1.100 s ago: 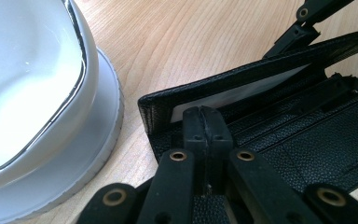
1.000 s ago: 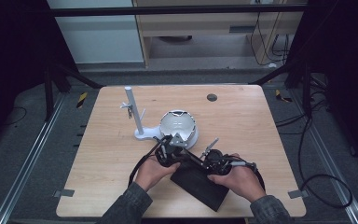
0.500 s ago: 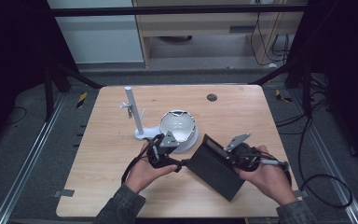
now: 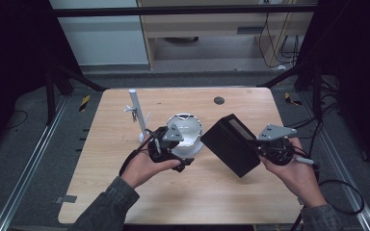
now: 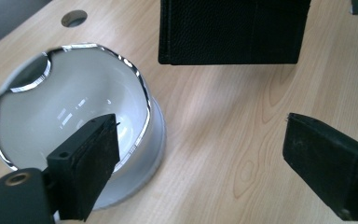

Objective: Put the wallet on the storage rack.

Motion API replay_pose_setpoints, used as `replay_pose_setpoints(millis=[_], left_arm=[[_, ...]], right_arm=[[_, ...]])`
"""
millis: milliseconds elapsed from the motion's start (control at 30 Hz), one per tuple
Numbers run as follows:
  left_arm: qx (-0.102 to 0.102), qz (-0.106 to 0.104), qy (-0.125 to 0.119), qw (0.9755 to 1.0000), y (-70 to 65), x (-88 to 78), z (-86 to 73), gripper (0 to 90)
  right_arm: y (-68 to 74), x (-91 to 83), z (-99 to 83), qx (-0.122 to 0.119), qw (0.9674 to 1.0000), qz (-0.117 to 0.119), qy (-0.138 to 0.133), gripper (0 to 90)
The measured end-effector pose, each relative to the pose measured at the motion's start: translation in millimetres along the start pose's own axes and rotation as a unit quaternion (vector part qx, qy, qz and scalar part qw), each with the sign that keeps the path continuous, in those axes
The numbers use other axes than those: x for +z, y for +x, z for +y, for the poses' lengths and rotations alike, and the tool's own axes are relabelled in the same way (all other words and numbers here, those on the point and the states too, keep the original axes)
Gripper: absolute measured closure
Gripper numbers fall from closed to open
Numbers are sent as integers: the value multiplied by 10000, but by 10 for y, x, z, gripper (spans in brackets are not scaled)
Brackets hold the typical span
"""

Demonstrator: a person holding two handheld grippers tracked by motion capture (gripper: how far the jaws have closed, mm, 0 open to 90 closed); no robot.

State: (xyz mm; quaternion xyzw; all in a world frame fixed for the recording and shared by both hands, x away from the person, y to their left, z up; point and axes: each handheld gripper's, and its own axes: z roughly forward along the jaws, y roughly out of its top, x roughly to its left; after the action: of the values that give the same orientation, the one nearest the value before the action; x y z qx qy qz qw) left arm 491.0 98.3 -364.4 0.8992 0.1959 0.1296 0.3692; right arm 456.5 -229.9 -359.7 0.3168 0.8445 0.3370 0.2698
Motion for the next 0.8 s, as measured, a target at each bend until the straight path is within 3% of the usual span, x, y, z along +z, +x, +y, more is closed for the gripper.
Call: replay_pose_setpoints(millis=[300, 400, 800], left_arm=[[8, -2, -138, 9999, 136, -59, 209, 82], [71, -17, -164, 9998, 164, -68, 239, 82], [-13, -88, -307, 9995, 237, -185, 220, 83]], right_arm=[[3, -40, 159, -150, 9980, -52, -610, 847], [12, -32, 196, -172, 9973, 8, -718, 847], [104, 54, 326, -310, 9953, 127, -905, 847]])
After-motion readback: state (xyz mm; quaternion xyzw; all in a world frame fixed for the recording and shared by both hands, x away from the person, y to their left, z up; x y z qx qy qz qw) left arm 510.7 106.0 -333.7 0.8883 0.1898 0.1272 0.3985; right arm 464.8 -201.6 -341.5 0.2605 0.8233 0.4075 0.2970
